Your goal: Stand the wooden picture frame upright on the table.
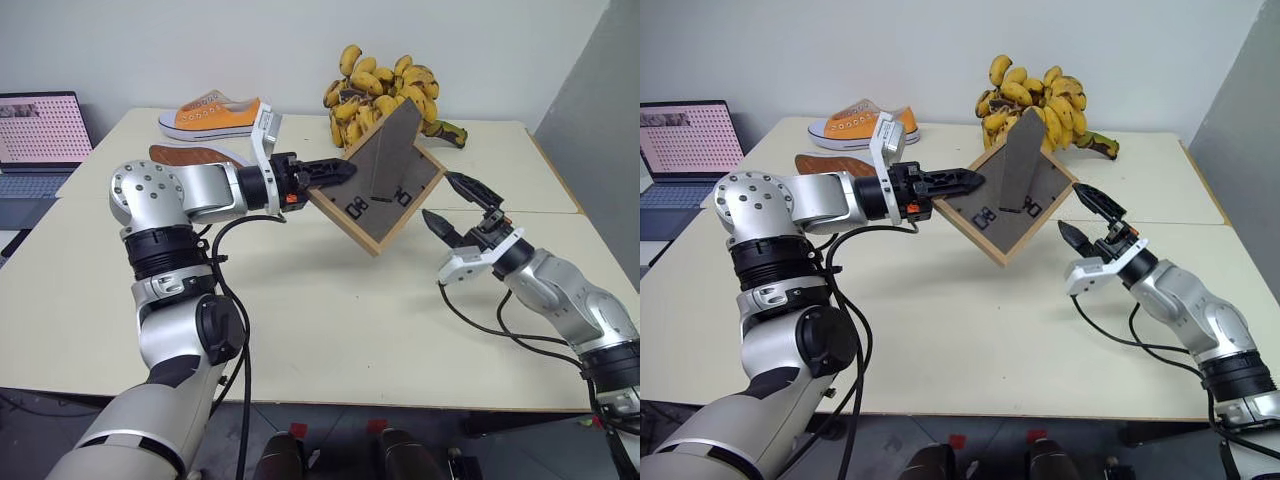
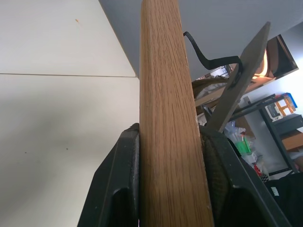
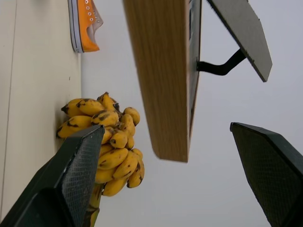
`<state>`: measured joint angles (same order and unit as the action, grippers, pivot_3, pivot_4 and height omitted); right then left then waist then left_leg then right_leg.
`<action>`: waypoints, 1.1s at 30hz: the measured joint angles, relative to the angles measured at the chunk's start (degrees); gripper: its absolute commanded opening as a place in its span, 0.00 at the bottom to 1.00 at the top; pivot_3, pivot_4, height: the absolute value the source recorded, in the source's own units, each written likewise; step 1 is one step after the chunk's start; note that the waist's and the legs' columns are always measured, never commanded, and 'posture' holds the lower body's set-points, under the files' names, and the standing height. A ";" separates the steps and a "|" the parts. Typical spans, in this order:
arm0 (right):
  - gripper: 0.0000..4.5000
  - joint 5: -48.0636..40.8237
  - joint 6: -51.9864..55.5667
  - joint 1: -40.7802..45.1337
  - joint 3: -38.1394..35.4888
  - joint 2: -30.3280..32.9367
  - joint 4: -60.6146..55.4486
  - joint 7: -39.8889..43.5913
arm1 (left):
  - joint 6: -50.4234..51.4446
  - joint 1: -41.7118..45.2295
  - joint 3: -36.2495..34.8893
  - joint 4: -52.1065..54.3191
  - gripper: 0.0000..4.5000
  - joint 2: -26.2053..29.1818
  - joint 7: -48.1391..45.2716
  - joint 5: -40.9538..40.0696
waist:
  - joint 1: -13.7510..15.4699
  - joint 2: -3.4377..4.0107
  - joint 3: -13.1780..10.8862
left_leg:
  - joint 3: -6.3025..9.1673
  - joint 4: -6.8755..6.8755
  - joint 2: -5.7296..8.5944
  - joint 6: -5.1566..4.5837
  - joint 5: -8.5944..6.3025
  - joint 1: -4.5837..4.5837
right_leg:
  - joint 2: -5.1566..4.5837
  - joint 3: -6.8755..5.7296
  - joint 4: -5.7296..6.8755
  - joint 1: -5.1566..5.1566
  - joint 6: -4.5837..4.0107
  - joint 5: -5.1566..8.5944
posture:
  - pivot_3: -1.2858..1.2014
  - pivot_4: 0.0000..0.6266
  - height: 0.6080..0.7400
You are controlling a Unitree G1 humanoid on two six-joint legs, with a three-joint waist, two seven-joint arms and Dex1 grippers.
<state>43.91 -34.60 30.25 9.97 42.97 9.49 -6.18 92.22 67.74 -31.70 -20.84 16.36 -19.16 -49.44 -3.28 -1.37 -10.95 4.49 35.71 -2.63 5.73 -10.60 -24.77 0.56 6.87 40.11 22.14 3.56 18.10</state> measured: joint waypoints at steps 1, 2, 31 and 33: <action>0.99 0.26 -0.06 0.39 0.40 -0.58 0.13 -0.01 | 0.00 -0.01 0.00 0.00 0.29 -0.06 0.22 -0.09 | 0.00 0.00 0.00 | 0.00 0.00 0.00 0.00 0.00 0.00 | 0.00 0.01 0.00 0.00 0.00 0.00 | 0.52 0.24 1.00; 0.99 0.47 -0.14 0.74 0.73 -1.04 0.40 -0.05 | 0.00 -0.02 0.00 0.00 0.29 -0.17 0.52 -0.30 | 0.00 0.00 0.00 | 0.00 0.00 0.00 0.00 0.00 0.00 | 0.00 0.00 0.00 0.00 0.00 0.00 | 0.52 0.24 1.00; 0.35 7.21 -7.38 12.15 5.53 -0.28 14.67 -10.16 | 0.00 -0.08 0.95 0.03 0.29 -0.41 3.63 -4.48 | -0.05 0.00 0.00 | 0.00 0.01 0.04 0.00 0.00 0.00 | -0.05 -0.01 0.01 0.00 -0.01 -0.01 | 0.52 0.24 1.00; 0.31 7.17 -7.39 12.25 5.52 -0.28 14.66 -11.14 | 0.00 -0.10 0.75 0.00 0.29 -0.41 3.63 -4.77 | -0.06 0.00 0.00 | 0.00 0.01 0.04 0.00 0.00 0.00 | -0.05 -0.01 0.01 0.00 -0.01 -0.01 | 0.52 0.24 1.00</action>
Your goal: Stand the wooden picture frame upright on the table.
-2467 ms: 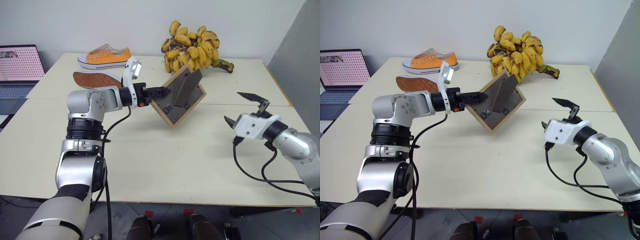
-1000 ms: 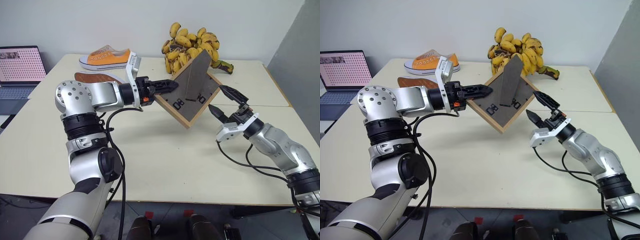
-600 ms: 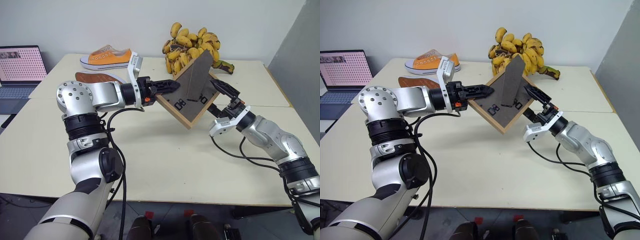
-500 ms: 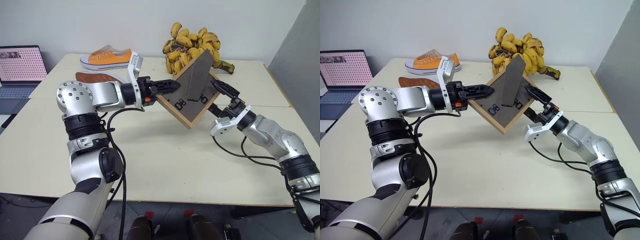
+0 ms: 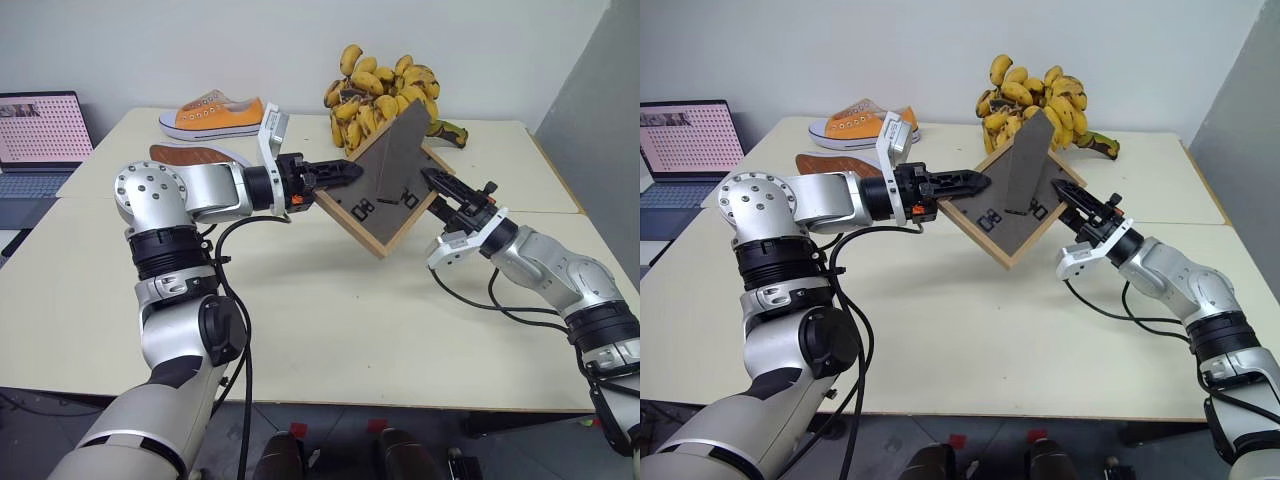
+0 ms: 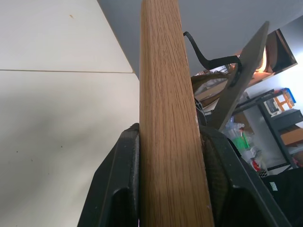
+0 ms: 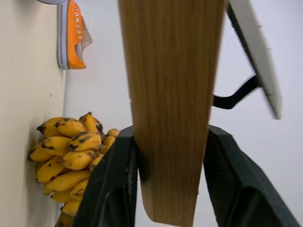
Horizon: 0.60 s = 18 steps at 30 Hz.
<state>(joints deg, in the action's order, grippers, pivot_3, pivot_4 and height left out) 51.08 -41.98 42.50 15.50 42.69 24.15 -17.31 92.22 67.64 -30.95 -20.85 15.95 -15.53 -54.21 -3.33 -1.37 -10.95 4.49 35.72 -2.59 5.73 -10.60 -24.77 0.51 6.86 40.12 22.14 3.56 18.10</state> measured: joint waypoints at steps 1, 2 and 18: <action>0.30 0.00 0.00 0.09 0.00 0.00 0.00 -0.29 | 0.00 0.00 -0.12 0.00 0.29 0.01 0.00 -0.17 | 0.00 0.00 0.00 | 0.00 0.00 0.00 0.00 0.00 0.00 | 0.00 0.00 0.00 0.00 0.00 0.00 | 0.52 0.24 1.00; 0.29 0.00 -0.01 0.21 0.00 0.00 0.00 -0.48 | 0.00 -0.01 -0.28 0.00 0.29 0.02 0.02 -0.34 | 0.00 0.00 0.00 | 0.00 0.00 0.00 0.00 0.00 0.00 | 0.00 0.00 0.00 0.00 0.00 0.00 | 0.52 0.24 1.00; 0.28 0.27 0.05 0.89 0.11 0.07 0.01 -0.85 | -0.12 -0.06 -0.18 0.11 0.29 0.47 -0.32 -0.80 | -0.01 0.00 0.00 | 0.00 0.00 0.00 0.00 0.00 0.00 | 0.00 0.00 0.00 0.00 0.00 0.00 | 0.52 0.24 1.00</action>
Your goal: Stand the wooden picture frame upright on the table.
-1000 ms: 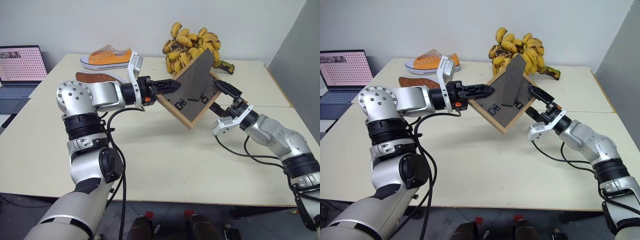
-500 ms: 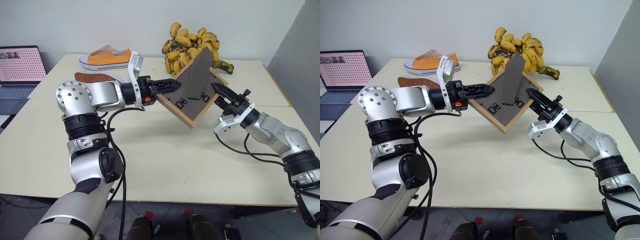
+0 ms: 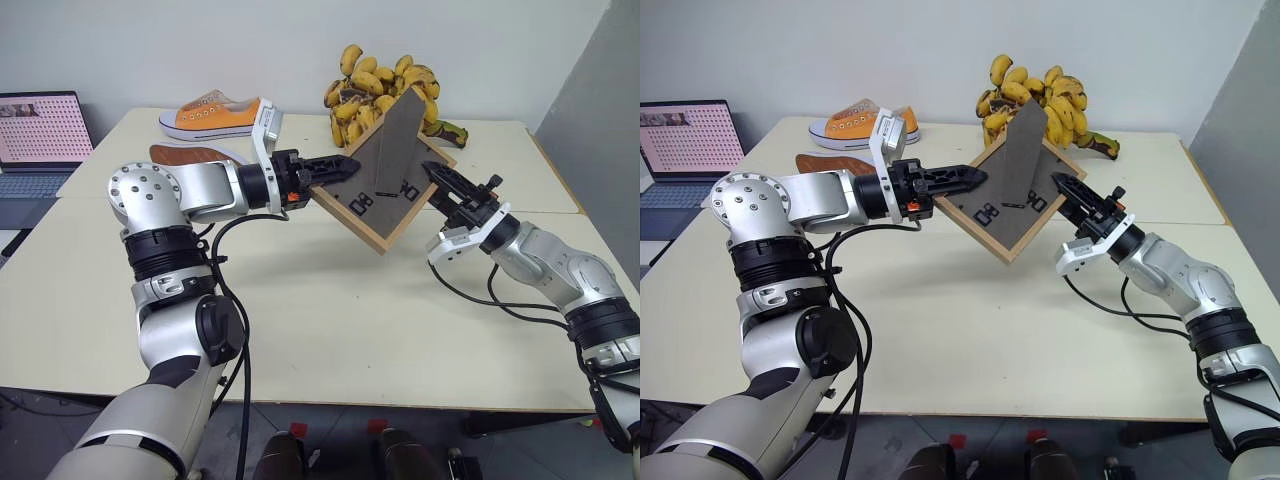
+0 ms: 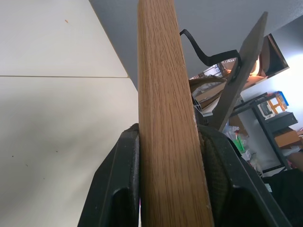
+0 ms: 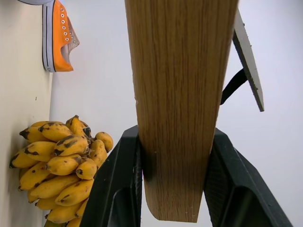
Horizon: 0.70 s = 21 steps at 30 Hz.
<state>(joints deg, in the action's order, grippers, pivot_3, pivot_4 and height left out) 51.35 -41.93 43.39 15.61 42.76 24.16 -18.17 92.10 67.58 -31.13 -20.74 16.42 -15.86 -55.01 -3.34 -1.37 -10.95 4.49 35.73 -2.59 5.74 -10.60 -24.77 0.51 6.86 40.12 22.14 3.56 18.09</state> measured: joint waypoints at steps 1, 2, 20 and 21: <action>0.28 0.09 0.04 0.00 0.00 0.00 0.00 0.01 | -0.04 0.00 0.07 0.01 0.29 -0.01 0.00 0.04 | 0.00 0.00 0.00 | 0.00 0.00 0.00 0.00 0.00 0.00 | 0.00 0.00 0.00 0.00 0.00 0.00 | 0.52 0.24 1.00; 0.28 0.16 0.09 0.00 0.00 0.00 0.00 0.05 | -0.05 0.00 0.14 0.02 0.29 -0.01 0.00 0.10 | 0.00 0.00 0.00 | 0.00 0.00 0.00 0.00 0.00 0.00 | 0.00 0.00 0.00 0.00 0.00 0.00 | 0.52 0.24 1.00; 0.28 0.12 -0.80 1.10 1.67 -1.42 3.17 2.19 | -21.07 -10.87 13.23 21.63 0.84 11.20 -16.54 5.99 | -1.09 0.00 0.00 | -0.03 -0.07 -0.06 0.02 0.01 0.02 | 0.00 0.01 0.00 0.02 -0.02 -0.01 | 0.52 0.24 1.00; 0.28 -1.49 -1.86 1.43 2.00 -2.85 5.07 3.56 | -25.89 -14.38 12.62 25.59 0.84 15.24 -19.99 6.71 | -1.34 0.00 0.00 | -0.04 -0.07 -0.06 0.01 0.00 0.03 | 0.00 0.02 -0.01 0.01 -0.02 -0.01 | 0.52 0.24 1.00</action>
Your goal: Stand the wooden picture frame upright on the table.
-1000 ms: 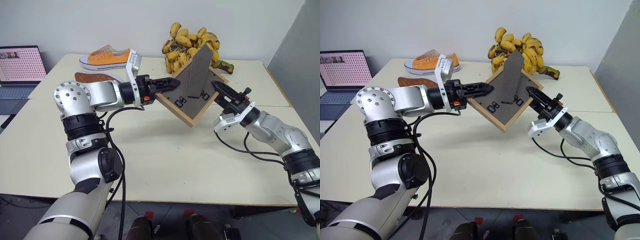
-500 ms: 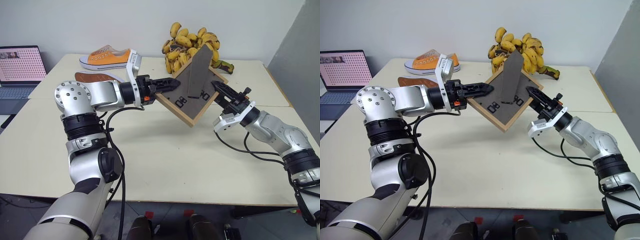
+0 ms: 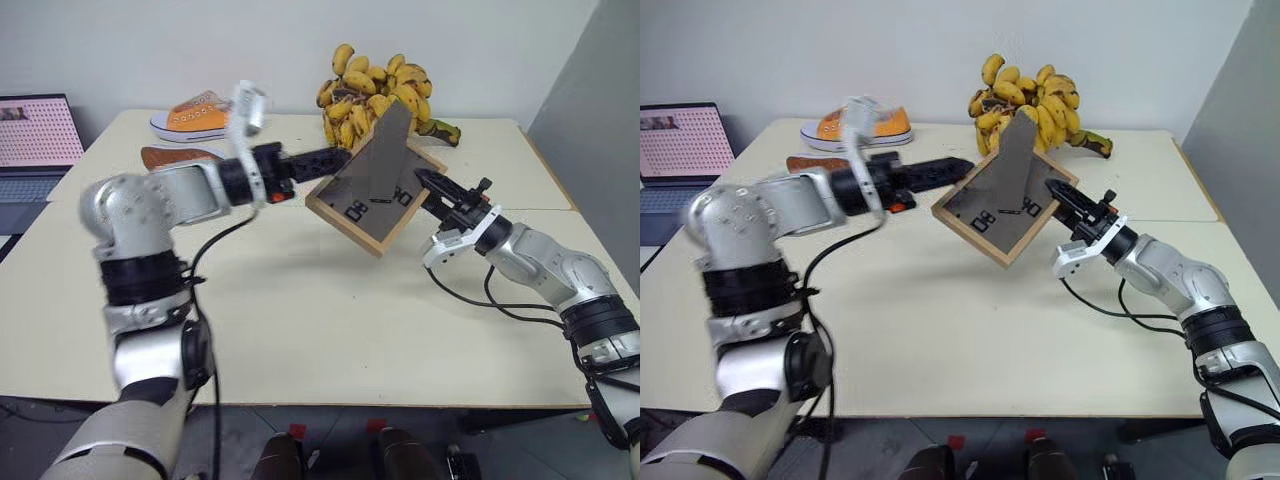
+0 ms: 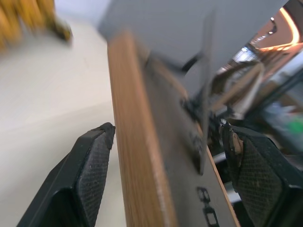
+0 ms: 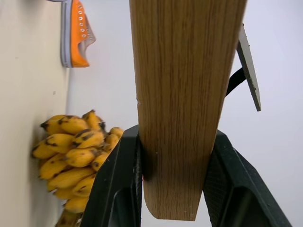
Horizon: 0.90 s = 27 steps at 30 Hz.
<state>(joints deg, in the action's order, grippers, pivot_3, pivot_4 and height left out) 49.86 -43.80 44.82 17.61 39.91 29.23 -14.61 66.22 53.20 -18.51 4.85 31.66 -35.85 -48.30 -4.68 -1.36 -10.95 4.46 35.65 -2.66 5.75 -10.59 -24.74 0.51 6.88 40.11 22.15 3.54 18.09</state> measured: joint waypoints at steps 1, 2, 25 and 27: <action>0.28 -0.91 -0.45 0.02 0.04 -0.55 0.66 0.55 | -1.13 -1.38 -0.45 1.12 0.84 1.13 -0.96 0.18 | -0.20 0.00 0.00 | 0.00 0.00 0.00 -0.01 -0.01 0.01 | 0.00 0.01 0.00 -0.02 0.00 0.00 | 0.52 0.24 1.00; 0.28 -2.62 -1.06 0.35 0.27 -1.85 1.65 1.88 | -2.80 -4.36 -1.35 3.55 0.84 3.25 -2.40 0.25 | -0.46 0.02 0.01 | -0.04 -0.02 0.00 -0.02 -0.01 0.05 | 0.00 0.04 -0.01 -0.02 0.00 0.00 | 0.52 0.24 1.00; 0.28 -71.90 43.37 -8.31 -2.22 -28.75 -2.60 66.08 | -14.31 -64.59 -26.28 38.59 0.84 15.91 -9.99 1.65 | 1.42 0.00 -0.01 | 0.80 -0.06 -0.09 -0.25 -0.17 0.40 | -0.03 -0.96 -0.09 -0.75 -0.36 0.22 | 0.52 0.24 1.00; 0.28 -74.13 48.75 -8.95 -4.04 -30.26 -2.41 65.77 | -14.09 -64.36 -26.82 38.81 0.84 16.47 -9.19 0.57 | 1.35 0.04 -0.04 | 0.84 -0.09 -0.09 -0.25 -0.17 0.40 | 0.00 -0.98 -0.08 -0.73 -0.37 0.22 | 0.52 0.24 1.00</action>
<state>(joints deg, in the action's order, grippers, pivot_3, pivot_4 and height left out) -24.27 4.95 35.87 13.57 9.65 26.83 51.16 52.13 -11.16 -45.33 43.66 48.13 -45.04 -47.73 -3.33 -1.33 -10.99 5.30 35.57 -2.75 5.50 -10.76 -24.34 0.51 5.90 40.04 21.42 3.17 18.31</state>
